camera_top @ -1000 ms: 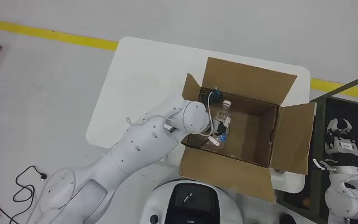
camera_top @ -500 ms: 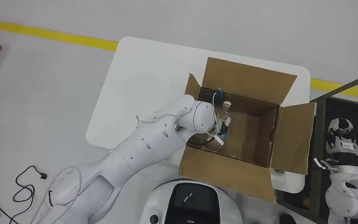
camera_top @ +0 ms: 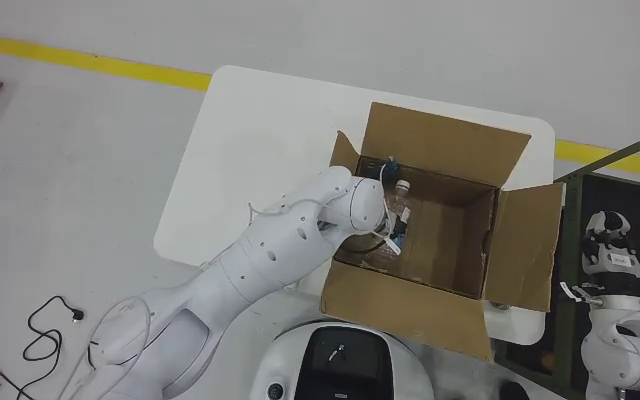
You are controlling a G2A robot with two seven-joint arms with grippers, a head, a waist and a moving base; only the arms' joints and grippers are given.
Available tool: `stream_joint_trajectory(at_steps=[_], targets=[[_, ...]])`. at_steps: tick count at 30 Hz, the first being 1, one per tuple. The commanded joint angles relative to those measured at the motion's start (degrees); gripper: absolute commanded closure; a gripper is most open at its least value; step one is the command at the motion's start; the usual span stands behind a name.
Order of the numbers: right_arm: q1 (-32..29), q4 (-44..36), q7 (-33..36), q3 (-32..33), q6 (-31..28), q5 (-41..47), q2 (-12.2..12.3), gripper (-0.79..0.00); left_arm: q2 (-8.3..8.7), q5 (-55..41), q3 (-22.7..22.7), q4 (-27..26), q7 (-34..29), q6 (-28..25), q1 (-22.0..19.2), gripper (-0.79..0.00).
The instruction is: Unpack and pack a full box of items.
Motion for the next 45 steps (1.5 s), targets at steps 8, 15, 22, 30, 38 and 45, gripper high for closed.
stream_joint_trajectory(at_steps=[8,15,22,30,38,45], targets=[[0.14,0.14,-0.03,0.06,0.06,-0.35,-0.04,0.0,-0.48,0.23,-0.79,0.83,-0.11,-0.75,0.12,-0.785],[0.06,0.14,-0.04,0.27,-0.14,-0.72,-0.05,0.0,-0.39,0.93,-2.23,-1.81,0.17,-2.07,0.38,-0.785],[-0.37,-0.29,0.02,0.23,-0.57,-1.01,-0.1,0.0,1.82,2.05,-9.23,-15.33,4.84,-10.29,4.16,-0.785],[-0.68,-0.83,-0.16,-0.09,-0.97,-1.82,-0.15,0.0,5.32,6.14,-18.96,-30.98,-1.94,-11.98,9.86,-0.785],[-0.97,-1.62,-0.07,-0.4,-1.19,-1.86,-0.23,0.0,8.17,14.55,-26.89,-40.75,-12.68,-11.16,13.05,-0.785],[-0.91,-1.54,-0.13,-0.52,-1.44,-1.87,-0.27,0.0,10.28,19.69,-33.91,-48.76,-20.24,-11.84,16.97,-0.785]])
